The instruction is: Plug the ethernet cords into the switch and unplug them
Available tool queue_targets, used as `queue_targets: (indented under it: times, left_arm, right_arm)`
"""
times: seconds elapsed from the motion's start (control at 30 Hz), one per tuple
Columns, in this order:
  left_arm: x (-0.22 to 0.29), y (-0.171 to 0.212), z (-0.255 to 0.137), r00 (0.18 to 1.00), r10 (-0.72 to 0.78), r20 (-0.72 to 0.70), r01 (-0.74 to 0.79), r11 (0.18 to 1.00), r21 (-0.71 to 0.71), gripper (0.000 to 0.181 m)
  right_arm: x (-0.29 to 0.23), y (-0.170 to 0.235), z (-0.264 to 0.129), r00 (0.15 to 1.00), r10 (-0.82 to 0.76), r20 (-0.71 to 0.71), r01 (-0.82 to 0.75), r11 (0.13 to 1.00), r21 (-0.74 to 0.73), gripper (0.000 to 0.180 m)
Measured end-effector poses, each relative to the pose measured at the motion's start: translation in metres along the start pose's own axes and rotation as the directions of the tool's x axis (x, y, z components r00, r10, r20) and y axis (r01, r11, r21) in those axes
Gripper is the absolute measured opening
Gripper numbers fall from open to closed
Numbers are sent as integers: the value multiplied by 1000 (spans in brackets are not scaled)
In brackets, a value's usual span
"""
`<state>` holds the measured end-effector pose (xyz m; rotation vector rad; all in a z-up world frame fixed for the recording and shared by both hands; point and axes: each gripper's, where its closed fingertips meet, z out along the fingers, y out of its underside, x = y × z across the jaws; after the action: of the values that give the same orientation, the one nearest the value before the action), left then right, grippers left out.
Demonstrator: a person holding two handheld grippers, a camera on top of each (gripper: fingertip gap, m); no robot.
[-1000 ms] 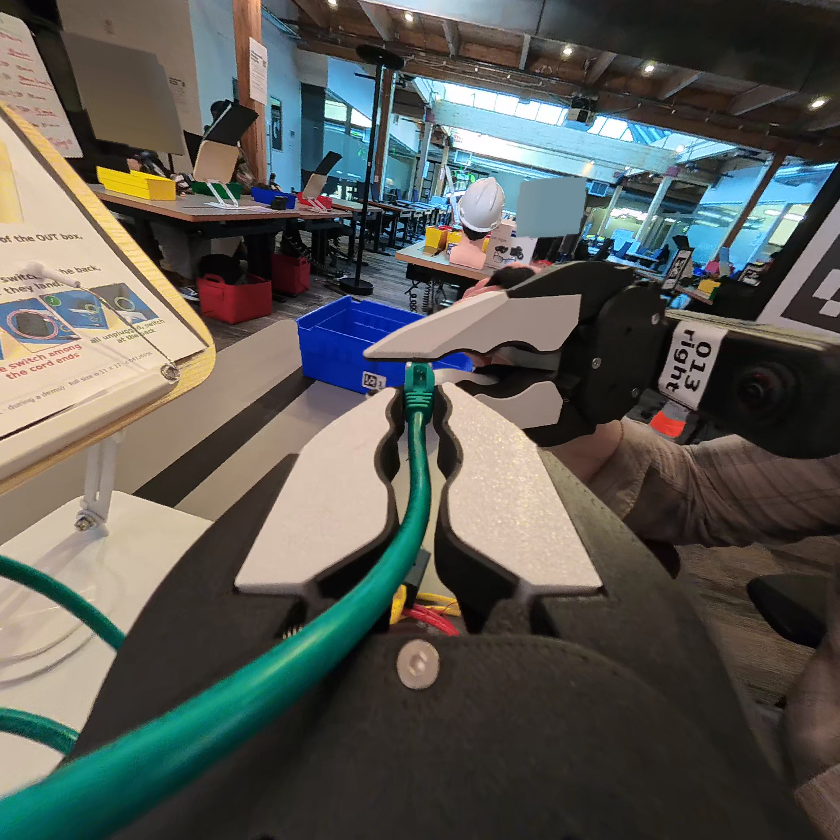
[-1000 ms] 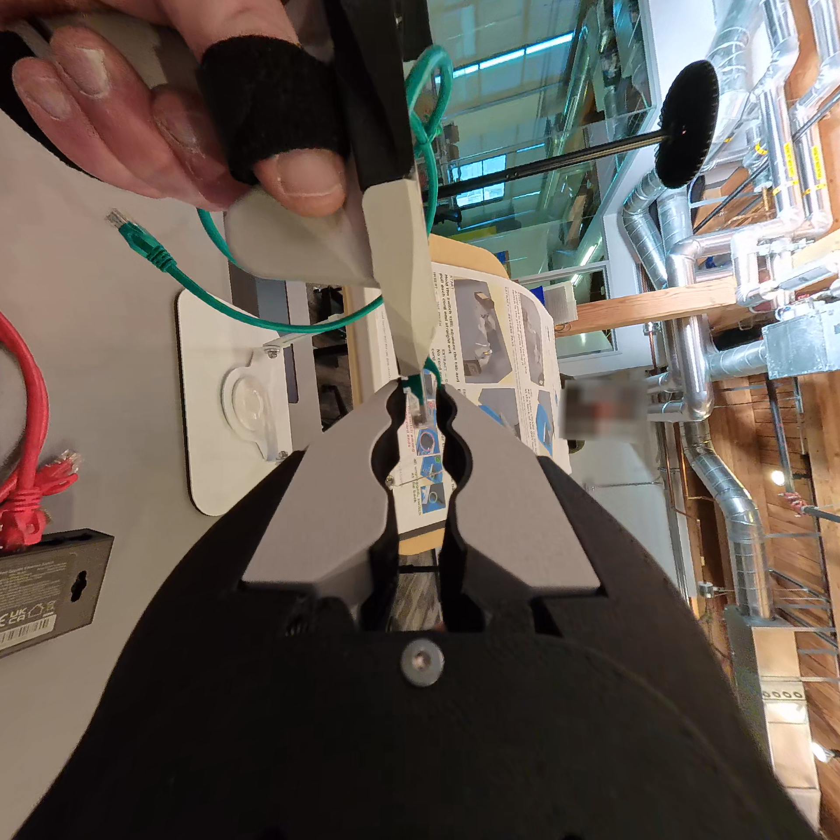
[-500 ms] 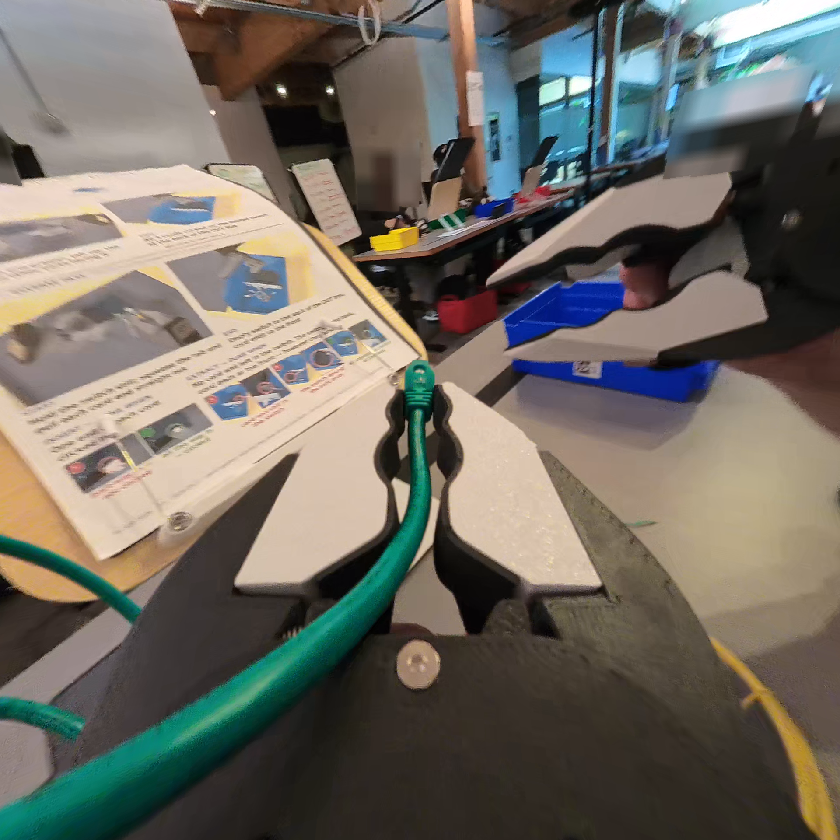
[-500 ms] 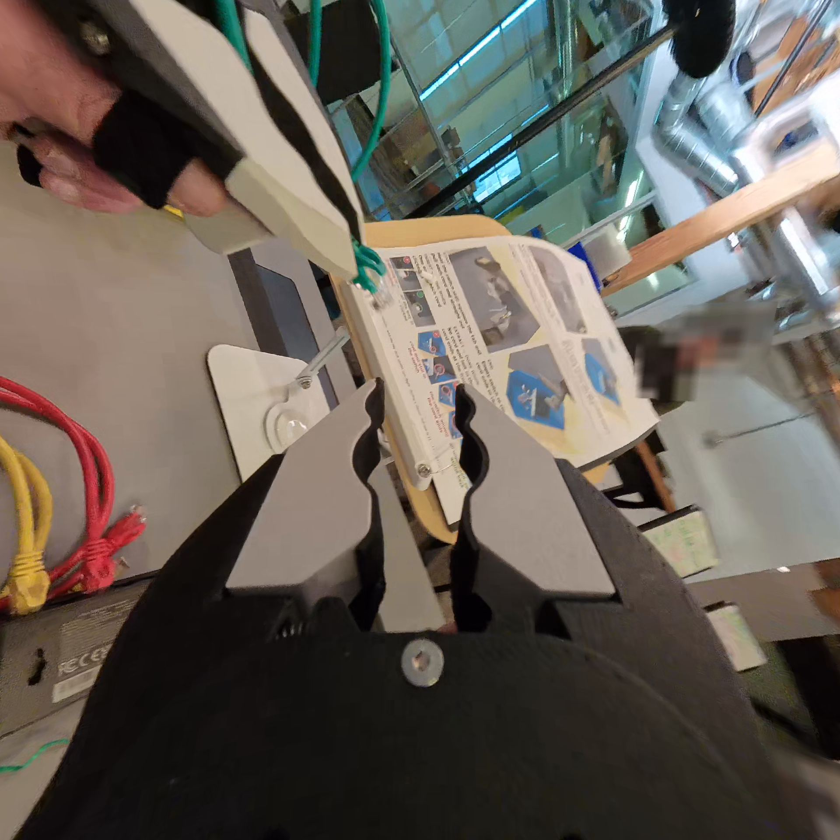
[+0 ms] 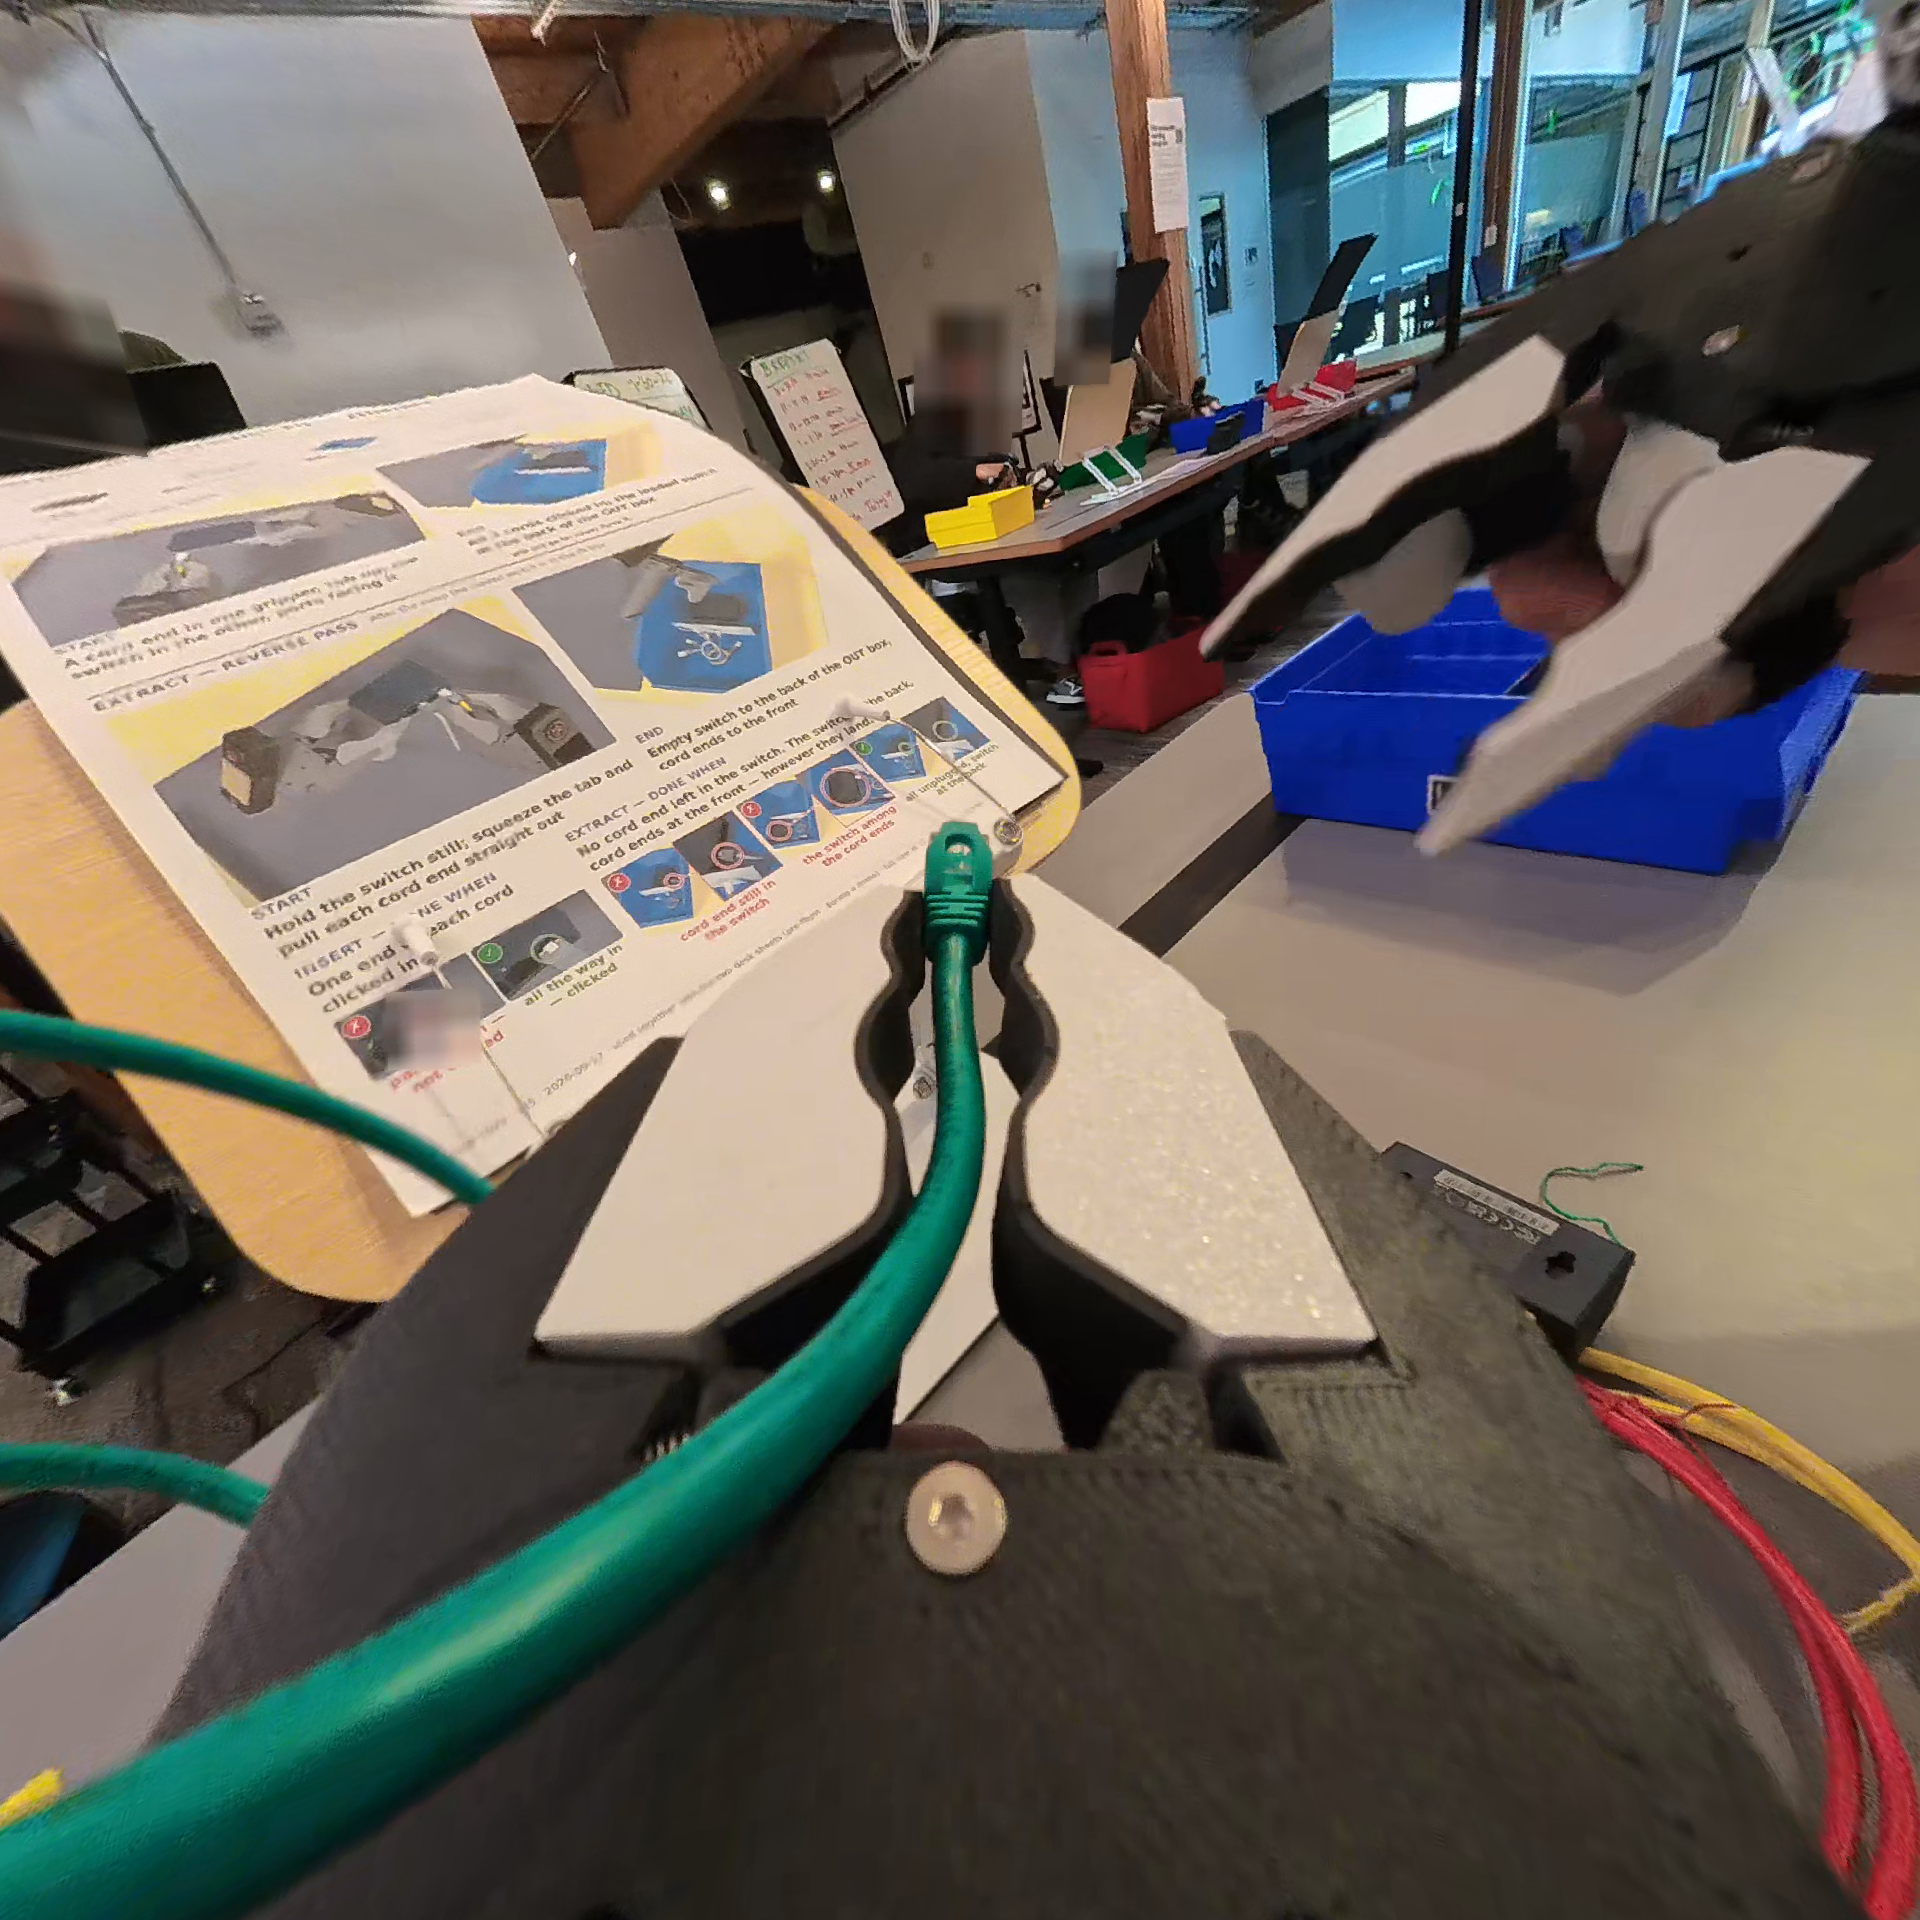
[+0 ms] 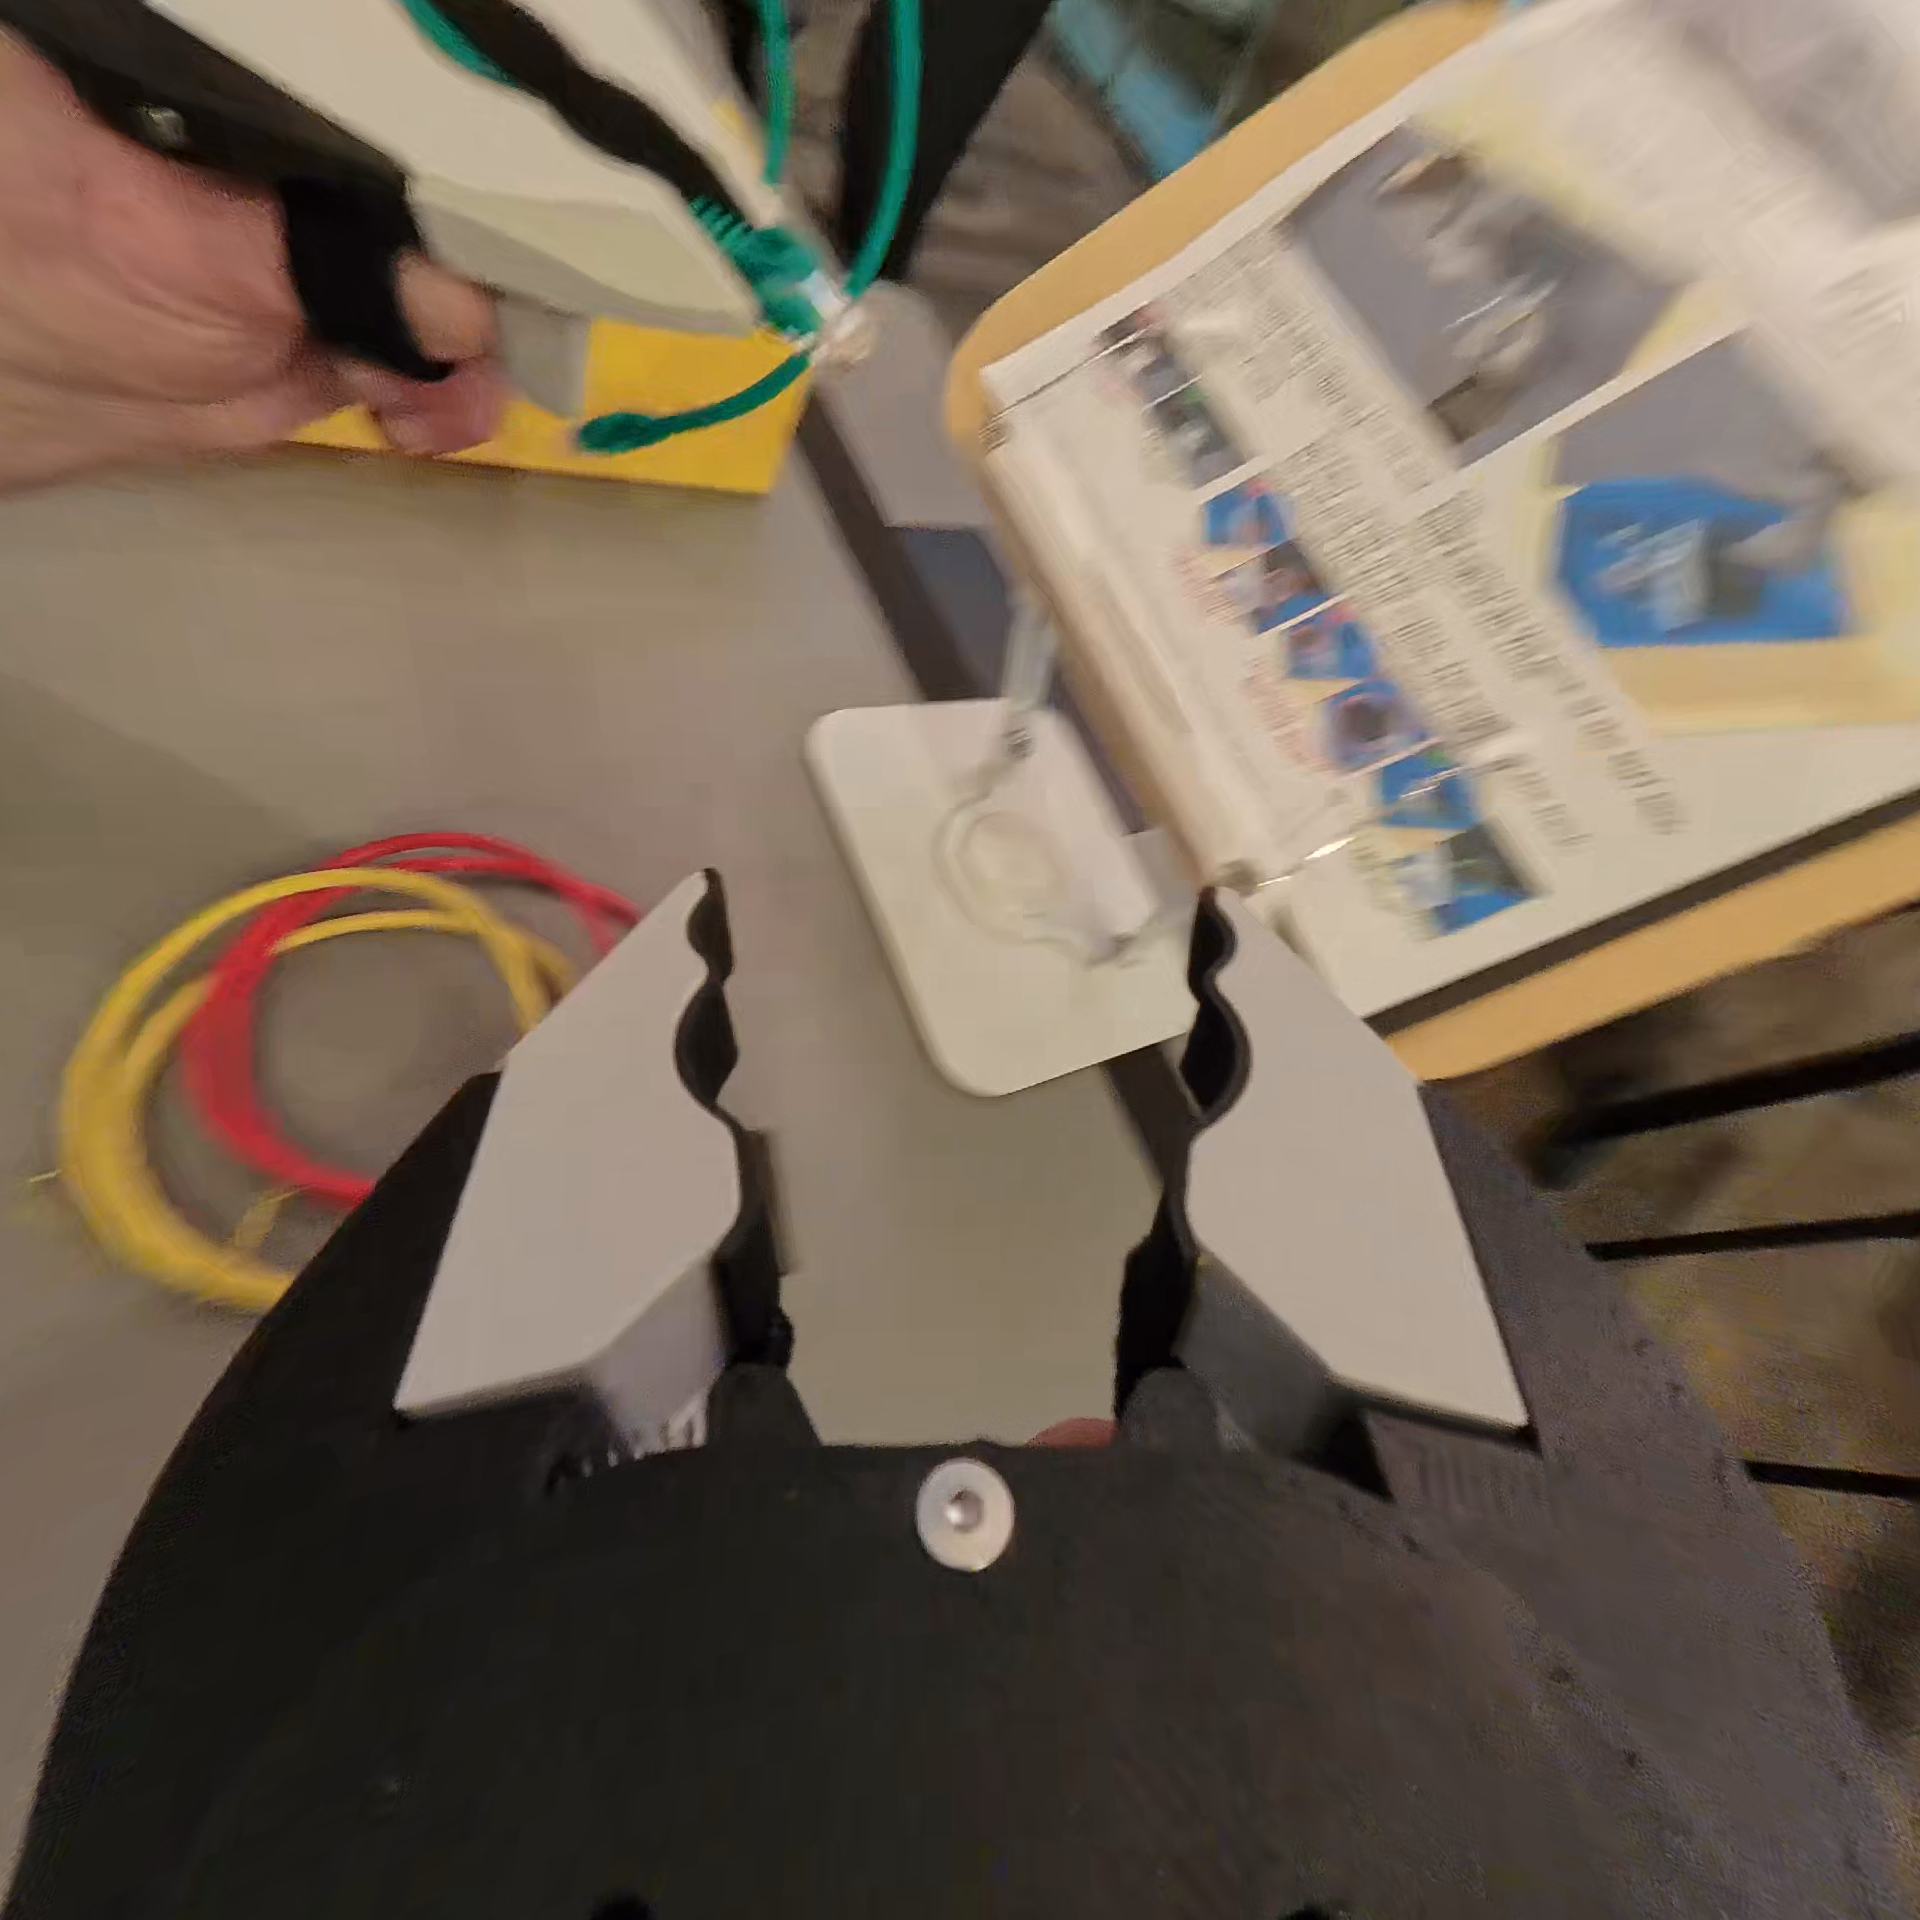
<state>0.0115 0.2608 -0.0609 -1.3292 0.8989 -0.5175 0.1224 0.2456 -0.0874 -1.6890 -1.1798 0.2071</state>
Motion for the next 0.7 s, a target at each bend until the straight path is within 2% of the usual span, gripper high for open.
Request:
queue_targets:
  times: [0.07, 0.1, 0.13, 0.2, 0.3, 0.4, 0.57, 0.7]
  left_arm:
    - [-2, 1, -1, 999, -42, -3, 42, 999, -2, 13]
    - [-2, 1, -1, 998, -57, -13, 57, 998, 3, 12]
    - [-2, 1, -1, 998, -65, -18, 65, 998, 2, 12]
    - [-2, 0, -1, 996, -83, -33, 83, 997, 6, 12]
    - [-2, 1, -2, 992, -109, -61, 110, 994, 9, 12]
    - [-1, 2, -1, 988, -132, -79, 133, 991, 11, 12]
    - [5, 10, 4, 986, -133, -103, 132, 991, -13, 12]
    - [8, 14, 7, 986, -124, -111, 122, 992, -26, 12]
  right_arm:
    - [-35, 19, 5, 976, 78, 204, -55, 992, -116, 88]
    - [-51, 31, 6, 958, 89, 273, -40, 983, -179, 85]
    - [-62, 46, 9, 951, 89, 297, -15, 970, -241, 90]
    - [-83, 76, 14, 937, 105, 333, 18, 938, -346, 97]
    - [-106, 106, 25, 925, 144, 352, 11, 915, -403, 102]
    - [-117, 131, 36, 934, 93, 344, 72, 895, -439, 111]
    - [-118, 147, 53, 927, 101, 360, 91, 874, -478, 99]
    - [-119, 163, 61, 908, 93, 408, 149, 839, -523, 101]
